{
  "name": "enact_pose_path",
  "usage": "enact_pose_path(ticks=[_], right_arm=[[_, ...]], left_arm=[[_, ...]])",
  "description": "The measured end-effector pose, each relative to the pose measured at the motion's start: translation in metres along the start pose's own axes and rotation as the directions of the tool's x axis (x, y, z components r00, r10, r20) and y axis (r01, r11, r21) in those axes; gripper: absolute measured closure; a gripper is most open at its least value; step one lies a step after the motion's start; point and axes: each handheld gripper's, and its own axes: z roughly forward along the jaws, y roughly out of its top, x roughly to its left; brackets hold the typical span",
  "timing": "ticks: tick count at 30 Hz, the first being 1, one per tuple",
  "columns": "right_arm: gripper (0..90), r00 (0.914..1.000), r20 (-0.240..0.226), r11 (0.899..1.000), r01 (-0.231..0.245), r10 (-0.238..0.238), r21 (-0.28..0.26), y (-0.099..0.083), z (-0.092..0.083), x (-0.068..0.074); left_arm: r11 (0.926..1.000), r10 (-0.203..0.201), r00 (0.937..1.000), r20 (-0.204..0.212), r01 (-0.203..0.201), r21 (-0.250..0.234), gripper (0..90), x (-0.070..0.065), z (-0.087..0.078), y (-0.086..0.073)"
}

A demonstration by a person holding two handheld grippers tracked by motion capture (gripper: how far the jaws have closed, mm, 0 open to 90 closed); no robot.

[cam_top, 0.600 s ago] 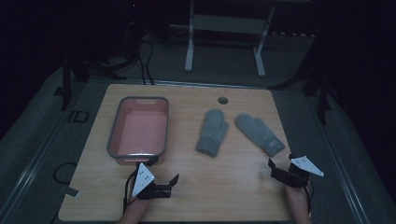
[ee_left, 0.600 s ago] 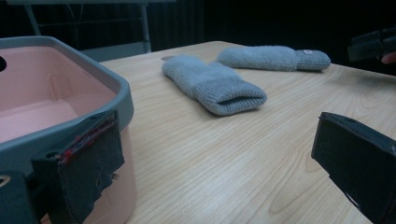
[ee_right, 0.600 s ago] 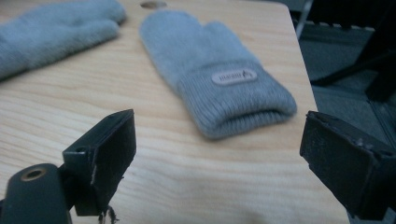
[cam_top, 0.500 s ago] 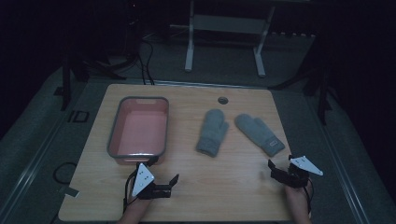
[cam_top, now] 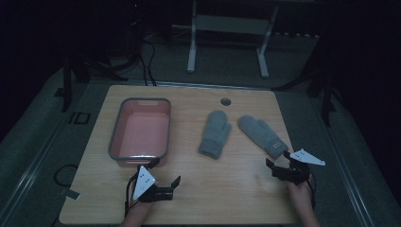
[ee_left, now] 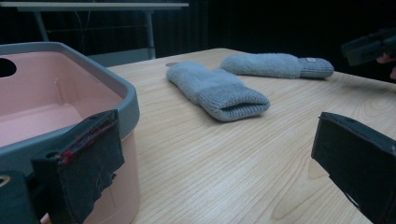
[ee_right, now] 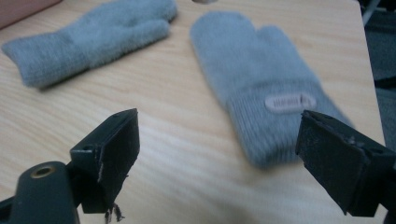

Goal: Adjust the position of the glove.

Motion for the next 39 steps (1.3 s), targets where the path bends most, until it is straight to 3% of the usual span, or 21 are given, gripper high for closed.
enact_pose_path(ticks=[5,11,16,17,23,26,33,34,36,39], right_arm=[[14.3,0.9998,-0.012,1.000,0.017,-0.017,0.001,0.024,0.006,0.002],[14.1,0.9974,-0.060,0.999,0.040,-0.039,0.015,0.052,0.020,0.006],[13.4,0.9938,-0.077,0.997,0.081,-0.081,-0.001,0.070,0.030,0.014],[13.3,0.9912,-0.103,0.997,0.082,-0.083,-0.010,0.079,0.037,0.017],[13.0,0.9831,-0.154,0.995,0.099,-0.099,-0.010,0.093,0.058,0.030],[13.0,0.9710,-0.203,0.992,0.127,-0.127,-0.017,0.098,0.070,0.040],[13.0,0.9602,-0.242,0.988,0.152,-0.140,0.034,0.108,0.105,0.057],[12.6,0.9571,-0.257,0.989,0.146,-0.134,0.031,0.110,0.110,0.059],[12.6,0.9392,-0.319,0.991,0.135,-0.126,0.007,0.112,0.119,0.063],[12.7,0.9457,-0.302,0.990,0.136,-0.119,0.033,0.114,0.137,0.072]], left_arm=[[1.0000,0.001,1.0000,-0.001,-0.001,0.002,2.3,0.000,0.000,0.000],[1.0000,-0.001,1.0000,0.003,0.001,0.002,2.3,0.000,0.000,0.000],[1.0000,-0.004,0.9999,0.010,0.004,0.005,2.3,0.000,0.001,0.000],[1.0000,-0.007,0.9999,0.013,0.007,0.006,2.3,0.000,0.001,0.000],[1.0000,-0.005,0.9999,0.011,0.005,0.005,2.3,0.000,0.001,0.000],[1.0000,-0.005,0.9999,0.011,0.005,0.006,2.3,0.000,0.001,0.000],[1.0000,-0.004,0.9999,0.012,0.004,0.004,2.3,0.000,0.001,0.000],[1.0000,-0.004,0.9999,0.013,0.004,0.005,2.3,0.000,0.001,0.000],[1.0000,-0.006,0.9999,0.015,0.006,0.005,2.3,0.000,0.001,0.000],[1.0000,-0.006,0.9998,0.018,0.006,0.003,2.3,0.000,0.001,0.000]])
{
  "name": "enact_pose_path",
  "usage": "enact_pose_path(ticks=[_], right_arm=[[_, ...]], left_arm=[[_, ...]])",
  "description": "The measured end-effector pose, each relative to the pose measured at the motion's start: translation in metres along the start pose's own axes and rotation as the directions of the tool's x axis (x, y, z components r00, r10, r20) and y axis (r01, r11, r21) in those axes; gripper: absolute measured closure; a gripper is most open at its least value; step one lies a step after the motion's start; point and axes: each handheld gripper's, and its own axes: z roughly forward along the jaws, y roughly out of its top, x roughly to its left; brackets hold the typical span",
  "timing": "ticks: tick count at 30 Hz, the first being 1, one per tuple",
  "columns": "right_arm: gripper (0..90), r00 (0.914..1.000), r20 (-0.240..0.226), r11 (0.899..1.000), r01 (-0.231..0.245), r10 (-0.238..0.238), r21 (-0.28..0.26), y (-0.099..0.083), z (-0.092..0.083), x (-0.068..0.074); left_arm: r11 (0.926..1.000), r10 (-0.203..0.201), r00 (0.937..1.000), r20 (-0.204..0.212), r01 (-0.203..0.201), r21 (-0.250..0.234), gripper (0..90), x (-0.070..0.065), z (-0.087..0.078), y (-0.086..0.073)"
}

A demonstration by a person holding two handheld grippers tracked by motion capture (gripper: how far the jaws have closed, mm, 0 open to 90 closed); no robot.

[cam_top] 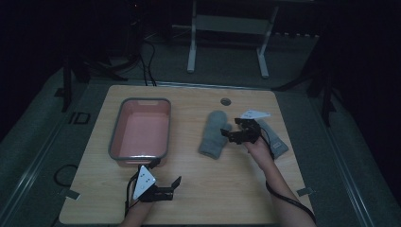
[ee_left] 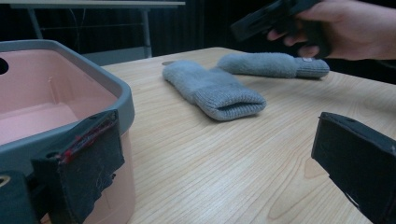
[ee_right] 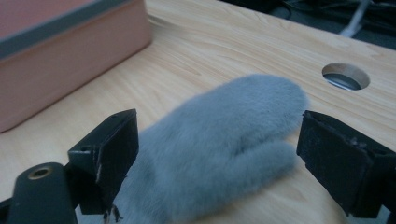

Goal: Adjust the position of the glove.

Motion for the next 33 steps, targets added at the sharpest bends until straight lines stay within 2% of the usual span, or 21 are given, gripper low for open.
enact_pose_path(ticks=[1,4,6,7,9,11,13,15,17,18,20,22,23,26,28,31,33], right_arm=[[12.7,1.0000,0.006,1.000,0.000,0.000,0.013,0.001,0.006,0.000],[12.9,0.9991,-0.041,0.999,-0.012,0.013,0.032,0.000,0.023,0.000],[14.3,0.9996,-0.026,0.998,0.011,-0.010,0.064,0.000,0.034,0.001],[17.1,0.9997,-0.012,0.997,0.022,-0.021,0.076,0.000,0.038,0.002],[25.4,0.9985,-0.018,0.993,0.054,-0.052,0.103,0.000,0.046,0.002],[26.5,0.9967,0.009,0.989,0.079,-0.081,0.122,0.000,0.054,0.002],[31.7,0.9961,0.020,0.986,0.082,-0.086,0.149,0.000,0.062,0.001],[31.7,0.9966,0.028,0.983,0.072,-0.078,0.170,-0.001,0.070,-0.002],[33.2,0.9969,0.031,0.973,0.064,-0.073,0.221,-0.004,0.078,-0.004],[36.0,0.9967,0.033,0.972,0.064,-0.073,0.225,-0.006,0.080,-0.004],[42.3,0.9971,0.046,0.975,0.050,-0.061,0.216,-0.007,0.081,-0.002],[48.4,0.9963,0.052,0.975,0.057,-0.069,0.216,-0.006,0.082,-0.001],[55.3,0.9965,0.047,0.974,0.057,-0.069,0.221,-0.005,0.082,0.000],[65.9,0.9958,0.030,0.970,0.078,-0.087,0.231,-0.003,0.082,0.003],[72.8,0.9970,0.015,0.970,0.070,-0.075,0.233,-0.002,0.081,0.003],[77.8,0.9983,-0.003,0.972,0.058,-0.058,0.229,0.002,0.075,0.003],[78.4,0.9976,-0.029,0.974,0.068,-0.063,0.216,0.004,0.068,0.004]], left_arm=[[1.0000,0.001,1.0000,0.000,-0.001,0.000,2.3,0.000,0.000,0.000],[1.0000,0.001,1.0000,0.005,-0.001,0.000,2.3,0.000,0.000,0.000],[1.0000,0.000,1.0000,0.008,0.000,0.000,2.3,0.000,0.000,0.000],[1.0000,0.001,1.0000,0.009,-0.001,-0.001,2.3,0.000,0.000,0.000],[1.0000,0.000,0.9999,0.011,0.000,0.000,2.3,0.000,0.000,0.000],[1.0000,-0.001,0.9999,0.013,0.001,0.000,2.3,0.000,0.000,0.000],[1.0000,0.001,0.9999,0.013,-0.001,-0.001,2.3,0.000,0.000,0.000],[1.0000,0.001,0.9999,0.013,-0.001,-0.001,2.3,0.000,0.000,0.000],[1.0000,0.001,0.9999,0.014,-0.001,0.000,2.3,0.000,0.000,0.000],[1.0000,0.000,0.9999,0.015,0.000,0.000,2.3,0.000,0.000,0.000],[1.0000,0.000,0.9999,0.015,0.000,0.001,2.3,0.000,0.000,0.000],[1.0000,0.001,0.9999,0.015,-0.001,0.000,2.3,0.000,0.000,0.000],[1.0000,0.001,0.9999,0.014,-0.001,-0.001,2.3,0.000,0.000,0.000],[1.0000,0.002,0.9999,0.014,-0.002,-0.002,2.3,0.000,0.000,0.000],[1.0000,0.001,0.9999,0.015,-0.001,-0.001,2.4,0.000,0.000,0.000],[1.0000,-0.003,0.9999,0.015,0.003,-0.001,2.3,0.000,0.000,0.000],[1.0000,-0.002,0.9999,0.016,0.002,-0.001,2.3,0.000,0.000,0.000]])
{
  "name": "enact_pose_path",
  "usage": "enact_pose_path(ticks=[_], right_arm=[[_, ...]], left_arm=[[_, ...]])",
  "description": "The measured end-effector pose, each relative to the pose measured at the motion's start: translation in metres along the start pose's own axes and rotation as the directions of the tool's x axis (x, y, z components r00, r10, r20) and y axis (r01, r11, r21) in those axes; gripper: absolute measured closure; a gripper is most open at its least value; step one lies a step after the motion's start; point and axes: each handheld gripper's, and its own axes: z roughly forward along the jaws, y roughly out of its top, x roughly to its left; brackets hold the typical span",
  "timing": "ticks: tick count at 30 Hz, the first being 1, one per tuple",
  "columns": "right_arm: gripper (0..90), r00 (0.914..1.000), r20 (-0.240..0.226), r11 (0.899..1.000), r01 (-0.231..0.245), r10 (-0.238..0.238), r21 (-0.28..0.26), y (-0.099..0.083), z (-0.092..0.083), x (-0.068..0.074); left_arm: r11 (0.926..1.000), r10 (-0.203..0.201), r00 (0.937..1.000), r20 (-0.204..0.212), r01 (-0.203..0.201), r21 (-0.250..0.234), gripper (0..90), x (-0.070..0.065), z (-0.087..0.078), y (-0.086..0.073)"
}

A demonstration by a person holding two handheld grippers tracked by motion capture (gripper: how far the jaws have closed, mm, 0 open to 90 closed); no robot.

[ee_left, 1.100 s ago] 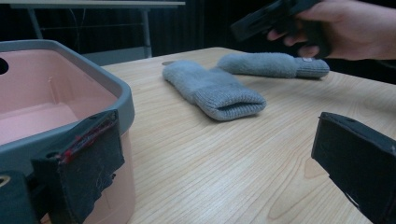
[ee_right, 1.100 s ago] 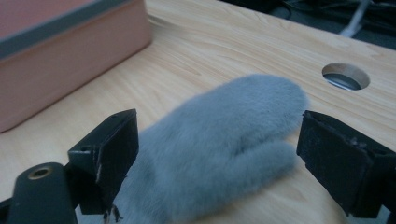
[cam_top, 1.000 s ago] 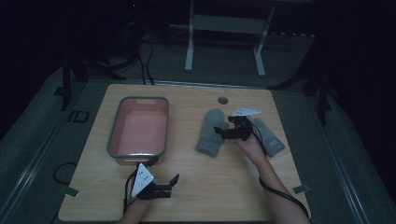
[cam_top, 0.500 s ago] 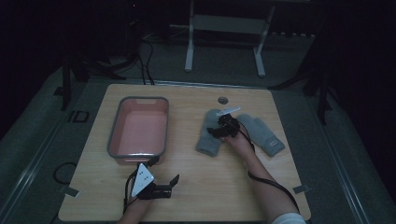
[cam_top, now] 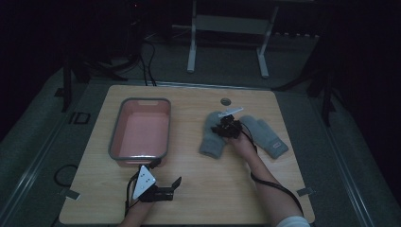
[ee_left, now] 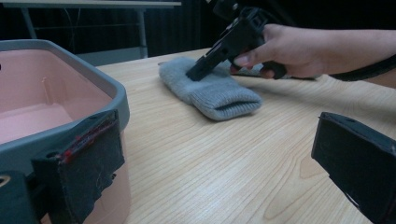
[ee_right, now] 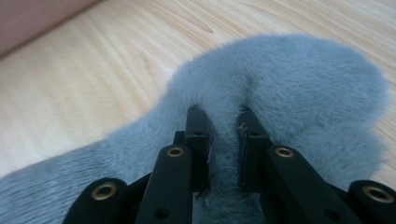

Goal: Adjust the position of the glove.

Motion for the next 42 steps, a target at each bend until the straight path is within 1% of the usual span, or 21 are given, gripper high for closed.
enact_pose_path(ticks=[2,3,5,8,10,15,16,18,20,22,24,26,28,30,31,33,34,37,38,39,42], right_arm=[[78.7,0.9994,-0.025,1.000,0.023,-0.024,-0.013,-0.001,-0.009,0.004],[78.7,0.9981,-0.041,0.999,0.044,-0.045,-0.022,-0.002,-0.014,0.007],[78.6,0.9950,-0.074,0.997,0.065,-0.067,-0.033,-0.004,-0.024,0.012],[78.5,0.9850,-0.136,0.994,0.101,-0.106,-0.043,-0.009,-0.041,0.022],[78.5,0.9786,-0.150,0.990,0.137,-0.141,-0.038,-0.014,-0.052,0.030],[78.1,0.9670,-0.202,0.987,0.145,-0.155,-0.064,-0.033,-0.077,0.043],[78.1,0.9666,-0.206,0.988,0.142,-0.153,-0.067,-0.037,-0.081,0.045],[78.0,0.9631,-0.208,0.985,0.162,-0.171,-0.058,-0.046,-0.087,0.050],[78.0,0.9616,-0.220,0.986,0.160,-0.165,-0.038,-0.056,-0.089,0.054],[78.0,0.9588,-0.222,0.984,0.178,-0.178,-0.017,-0.065,-0.087,0.054],[77.9,0.9599,-0.231,0.986,0.164,-0.159,0.004,-0.074,-0.083,0.053],[75.8,0.9604,-0.224,0.984,0.176,-0.165,0.029,-0.082,-0.076,0.052],[73.1,0.9611,-0.237,0.988,0.150,-0.141,0.019,-0.086,-0.074,0.049],[66.0,0.9614,-0.238,0.989,0.147,-0.137,0.026,-0.088,-0.074,0.048],[61.4,0.9609,-0.238,0.988,0.152,-0.141,0.026,-0.088,-0.072,0.047],[49.6,0.9632,-0.229,0.988,0.153,-0.141,0.035,-0.089,-0.071,0.046],[46.0,0.9639,-0.228,0.988,0.149,-0.137,0.037,-0.089,-0.070,0.044],[37.3,0.9571,-0.254,0.987,0.154,-0.140,0.036,-0.089,-0.068,0.041],[33.8,0.9569,-0.256,0.988,0.151,-0.137,0.038,-0.089,-0.067,0.041],[31.1,0.9598,-0.245,0.987,0.153,-0.138,0.044,-0.088,-0.067,0.041],[26.2,0.9642,-0.225,0.986,0.155,-0.140,0.052,-0.088,-0.066,0.042]], left_arm=[[1.0000,0.001,1.0000,0.001,-0.001,0.000,2.3,0.000,0.000,0.000],[1.0000,0.001,1.0000,0.001,-0.001,0.000,2.3,0.000,0.000,0.000],[1.0000,0.001,1.0000,0.000,-0.001,0.000,2.3,0.000,0.000,0.000],[1.0000,0.002,1.0000,0.000,-0.002,0.000,2.3,0.000,0.000,0.000],[1.0000,0.001,1.0000,-0.001,-0.001,0.000,2.3,0.000,0.000,0.000],[1.0000,0.003,1.0000,0.000,-0.003,0.000,2.3,0.000,0.000,0.000],[1.0000,0.003,1.0000,-0.001,-0.003,0.000,2.3,0.000,0.000,0.000],[1.0000,0.003,1.0000,-0.001,-0.003,0.000,2.3,0.000,0.000,0.000],[1.0000,0.002,1.0000,0.000,-0.002,0.000,2.3,0.000,0.000,0.000],[1.0000,0.002,1.0000,0.000,-0.002,0.000,2.4,0.000,0.000,0.000],[1.0000,0.003,1.0000,0.001,-0.003,0.000,2.3,0.000,0.000,0.000],[1.0000,0.003,1.0000,0.000,-0.003,-0.001,2.3,0.000,0.000,0.000],[1.0000,0.002,1.0000,-0.002,-0.002,-0.002,2.3,-0.001,0.000,0.000],[1.0000,0.003,1.0000,-0.002,-0.003,-0.002,2.3,-0.001,0.000,0.000],[1.0000,0.003,1.0000,-0.001,-0.003,-0.002,2.3,-0.001,0.000,0.000],[1.0000,0.004,1.0000,0.001,-0.004,-0.004,2.3,-0.001,0.000,0.000],[1.0000,0.004,1.0000,0.002,-0.004,-0.004,2.3,-0.001,0.000,0.000],[1.0000,0.004,1.0000,0.003,-0.004,-0.004,2.3,-0.001,0.000,0.000],[1.0000,0.004,1.0000,0.004,-0.004,-0.003,2.3,-0.001,0.000,0.000],[1.0000,0.004,1.0000,0.003,-0.004,-0.003,2.3,-0.001,0.000,0.000],[1.0000,0.005,1.0000,0.004,-0.005,-0.005,2.3,-0.001,0.000,0.000]])
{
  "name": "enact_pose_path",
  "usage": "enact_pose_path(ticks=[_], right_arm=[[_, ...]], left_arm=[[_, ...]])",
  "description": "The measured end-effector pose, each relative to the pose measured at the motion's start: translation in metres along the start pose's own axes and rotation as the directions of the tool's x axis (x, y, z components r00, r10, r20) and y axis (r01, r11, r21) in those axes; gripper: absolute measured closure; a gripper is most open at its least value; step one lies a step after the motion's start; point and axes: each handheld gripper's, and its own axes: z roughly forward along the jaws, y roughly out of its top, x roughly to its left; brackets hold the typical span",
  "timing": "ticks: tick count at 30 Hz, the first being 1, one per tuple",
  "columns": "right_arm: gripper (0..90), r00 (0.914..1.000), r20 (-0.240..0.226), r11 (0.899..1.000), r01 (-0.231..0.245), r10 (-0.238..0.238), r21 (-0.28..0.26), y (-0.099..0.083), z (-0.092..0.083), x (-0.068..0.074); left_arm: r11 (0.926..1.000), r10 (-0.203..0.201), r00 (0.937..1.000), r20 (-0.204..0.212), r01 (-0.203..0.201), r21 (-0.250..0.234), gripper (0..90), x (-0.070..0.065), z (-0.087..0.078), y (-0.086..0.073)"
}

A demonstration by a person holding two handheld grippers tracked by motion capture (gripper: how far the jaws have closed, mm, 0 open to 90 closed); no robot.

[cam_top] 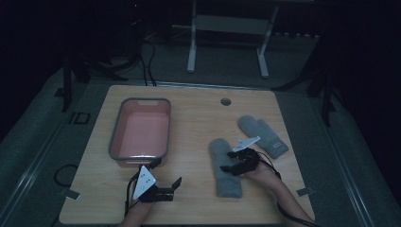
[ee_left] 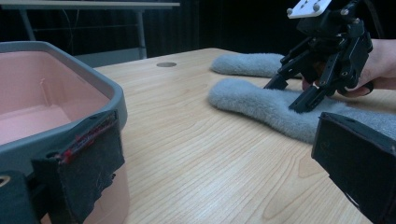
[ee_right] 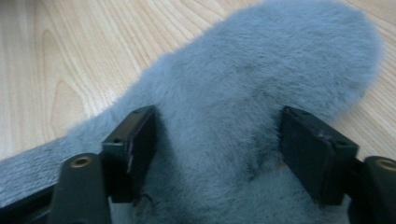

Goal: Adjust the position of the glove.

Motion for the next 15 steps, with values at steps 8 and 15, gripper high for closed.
enact_pose_path(ticks=[8,15], right_arm=[[20.8,0.9978,0.064,0.998,-0.014,0.017,-0.055,0.006,-0.017,0.004],[29.9,0.9824,0.171,0.991,-0.055,0.075,-0.119,0.008,-0.058,-0.017]], left_arm=[[1.0000,0.002,1.0000,0.004,-0.002,0.001,2.3,0.000,0.000,0.000],[1.0000,0.003,1.0000,0.006,-0.003,0.001,2.3,0.000,0.000,0.000]])
